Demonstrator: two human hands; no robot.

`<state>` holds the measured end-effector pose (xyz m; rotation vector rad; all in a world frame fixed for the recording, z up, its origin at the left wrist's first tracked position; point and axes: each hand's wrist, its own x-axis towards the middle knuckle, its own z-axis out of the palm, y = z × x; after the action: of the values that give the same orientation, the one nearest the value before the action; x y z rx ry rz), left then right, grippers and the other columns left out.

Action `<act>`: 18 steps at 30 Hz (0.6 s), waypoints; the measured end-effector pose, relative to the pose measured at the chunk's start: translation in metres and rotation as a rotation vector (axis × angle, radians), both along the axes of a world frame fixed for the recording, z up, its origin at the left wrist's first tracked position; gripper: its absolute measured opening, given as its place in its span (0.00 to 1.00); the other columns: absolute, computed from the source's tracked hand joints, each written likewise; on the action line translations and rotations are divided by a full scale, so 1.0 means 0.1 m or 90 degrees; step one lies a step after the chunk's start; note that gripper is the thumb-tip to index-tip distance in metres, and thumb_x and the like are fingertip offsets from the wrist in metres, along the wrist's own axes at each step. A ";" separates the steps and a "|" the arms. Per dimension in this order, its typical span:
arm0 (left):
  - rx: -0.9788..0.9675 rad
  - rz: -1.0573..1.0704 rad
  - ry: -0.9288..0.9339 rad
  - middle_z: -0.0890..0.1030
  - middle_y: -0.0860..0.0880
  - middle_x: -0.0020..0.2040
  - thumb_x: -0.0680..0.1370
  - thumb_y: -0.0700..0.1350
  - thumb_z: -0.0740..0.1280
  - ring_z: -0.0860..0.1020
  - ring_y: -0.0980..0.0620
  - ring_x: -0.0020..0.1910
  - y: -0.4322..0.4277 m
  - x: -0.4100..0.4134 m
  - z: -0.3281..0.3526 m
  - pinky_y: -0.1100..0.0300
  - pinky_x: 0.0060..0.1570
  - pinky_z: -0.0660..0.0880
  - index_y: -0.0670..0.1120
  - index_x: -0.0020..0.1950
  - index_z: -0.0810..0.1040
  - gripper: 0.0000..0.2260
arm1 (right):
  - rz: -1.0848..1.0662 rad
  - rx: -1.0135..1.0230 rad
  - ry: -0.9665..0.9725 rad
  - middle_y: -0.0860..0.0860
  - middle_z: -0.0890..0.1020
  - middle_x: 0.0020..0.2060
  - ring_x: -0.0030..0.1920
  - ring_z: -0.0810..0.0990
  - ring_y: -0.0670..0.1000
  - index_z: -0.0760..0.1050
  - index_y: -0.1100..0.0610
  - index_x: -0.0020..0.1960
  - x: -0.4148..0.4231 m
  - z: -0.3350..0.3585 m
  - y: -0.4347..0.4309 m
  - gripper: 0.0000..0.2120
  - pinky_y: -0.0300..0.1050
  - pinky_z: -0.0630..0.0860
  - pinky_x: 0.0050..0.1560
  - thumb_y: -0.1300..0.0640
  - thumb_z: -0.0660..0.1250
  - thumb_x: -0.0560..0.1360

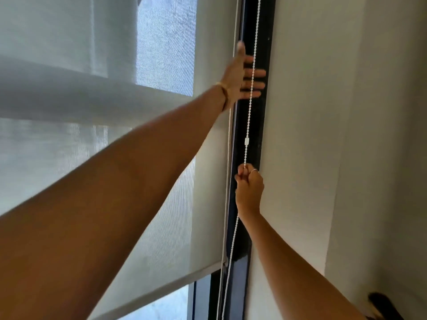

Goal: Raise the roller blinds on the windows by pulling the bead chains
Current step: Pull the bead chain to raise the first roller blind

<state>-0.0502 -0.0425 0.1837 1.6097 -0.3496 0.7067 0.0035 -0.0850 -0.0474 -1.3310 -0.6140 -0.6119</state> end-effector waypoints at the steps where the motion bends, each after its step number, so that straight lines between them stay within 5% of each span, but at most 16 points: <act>1: -0.011 0.017 -0.013 0.77 0.46 0.47 0.80 0.61 0.45 0.77 0.48 0.40 -0.03 -0.03 0.06 0.54 0.40 0.77 0.44 0.70 0.64 0.27 | 0.015 0.001 0.022 0.63 0.73 0.30 0.33 0.70 0.53 0.67 0.60 0.31 -0.05 -0.09 0.01 0.15 0.53 0.70 0.37 0.70 0.58 0.75; 3: -0.024 0.077 -0.030 0.74 0.49 0.39 0.81 0.57 0.48 0.70 0.54 0.30 -0.08 -0.04 0.08 0.62 0.29 0.71 0.45 0.64 0.69 0.21 | 0.058 -0.008 0.068 0.51 0.71 0.28 0.31 0.68 0.47 0.68 0.56 0.31 -0.16 -0.24 0.01 0.16 0.44 0.68 0.37 0.70 0.58 0.74; 5: -0.033 0.131 -0.082 0.70 0.52 0.30 0.82 0.46 0.51 0.64 0.57 0.24 -0.10 -0.01 0.00 0.66 0.22 0.63 0.44 0.47 0.75 0.14 | 0.124 -0.018 0.117 0.47 0.70 0.30 0.32 0.68 0.44 0.68 0.50 0.33 -0.26 -0.33 -0.01 0.19 0.38 0.68 0.38 0.71 0.56 0.75; 8: -0.088 0.233 -0.210 0.68 0.52 0.24 0.75 0.35 0.53 0.64 0.55 0.24 -0.07 0.10 -0.08 0.66 0.26 0.62 0.47 0.30 0.72 0.16 | 0.225 -0.026 0.226 0.48 0.72 0.28 0.27 0.66 0.44 0.69 0.52 0.34 -0.32 -0.28 -0.07 0.19 0.32 0.64 0.26 0.71 0.52 0.75; 11: -0.118 0.314 -0.265 0.67 0.53 0.23 0.65 0.40 0.53 0.66 0.51 0.27 0.06 0.17 -0.05 0.54 0.39 0.63 0.48 0.25 0.70 0.11 | 0.326 -0.126 0.293 0.45 0.79 0.25 0.27 0.70 0.43 0.71 0.52 0.37 -0.34 -0.16 -0.04 0.18 0.36 0.65 0.28 0.69 0.51 0.76; 18: -0.123 0.270 -0.294 0.67 0.51 0.25 0.62 0.38 0.51 0.65 0.52 0.27 -0.19 0.07 -0.08 0.61 0.31 0.60 0.48 0.27 0.68 0.09 | 0.388 -0.156 0.232 0.41 0.82 0.26 0.34 0.78 0.45 0.75 0.52 0.41 -0.26 -0.03 0.04 0.14 0.40 0.72 0.38 0.61 0.55 0.79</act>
<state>-0.0431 -0.0612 0.1758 1.3362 -0.2606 1.4038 -0.0225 -0.0813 -0.0507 -1.3461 -0.7598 0.2059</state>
